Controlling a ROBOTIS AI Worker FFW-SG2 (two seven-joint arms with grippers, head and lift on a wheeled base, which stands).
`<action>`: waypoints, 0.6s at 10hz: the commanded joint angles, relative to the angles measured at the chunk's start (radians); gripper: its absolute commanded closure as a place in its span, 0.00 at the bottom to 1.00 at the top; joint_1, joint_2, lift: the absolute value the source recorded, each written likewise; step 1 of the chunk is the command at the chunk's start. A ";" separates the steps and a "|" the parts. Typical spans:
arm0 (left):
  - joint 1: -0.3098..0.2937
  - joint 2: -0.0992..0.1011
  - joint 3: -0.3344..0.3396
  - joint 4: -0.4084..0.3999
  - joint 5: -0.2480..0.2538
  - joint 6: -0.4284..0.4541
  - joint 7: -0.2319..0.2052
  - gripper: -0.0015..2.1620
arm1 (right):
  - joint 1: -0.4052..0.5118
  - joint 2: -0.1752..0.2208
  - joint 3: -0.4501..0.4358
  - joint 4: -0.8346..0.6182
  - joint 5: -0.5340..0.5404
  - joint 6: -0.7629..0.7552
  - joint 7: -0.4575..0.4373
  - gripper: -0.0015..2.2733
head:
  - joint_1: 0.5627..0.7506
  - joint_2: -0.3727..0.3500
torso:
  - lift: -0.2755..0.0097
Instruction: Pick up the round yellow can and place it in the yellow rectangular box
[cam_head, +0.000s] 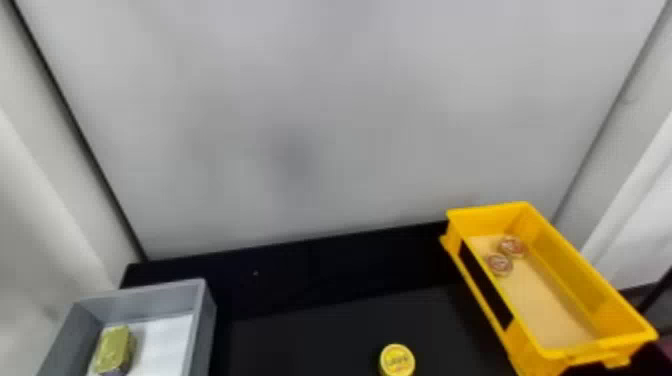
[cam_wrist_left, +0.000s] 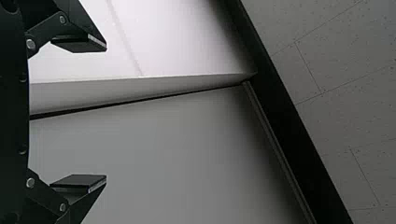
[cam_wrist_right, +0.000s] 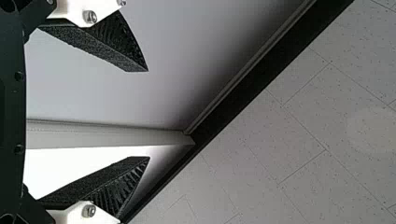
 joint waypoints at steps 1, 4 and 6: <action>-0.011 0.001 -0.015 0.008 0.000 -0.005 0.000 0.12 | 0.003 -0.001 0.000 0.002 -0.001 0.000 0.000 0.05 | 0.31 0.54 | 0.96; -0.018 -0.002 -0.034 0.037 0.000 -0.032 0.000 0.12 | 0.003 -0.003 0.015 0.017 -0.004 -0.003 0.000 0.05 | 0.31 0.54 | 0.96; -0.026 -0.002 -0.051 0.049 0.002 -0.040 0.000 0.12 | 0.003 -0.003 0.018 0.023 -0.004 -0.003 0.000 0.05 | 0.31 0.54 | 0.96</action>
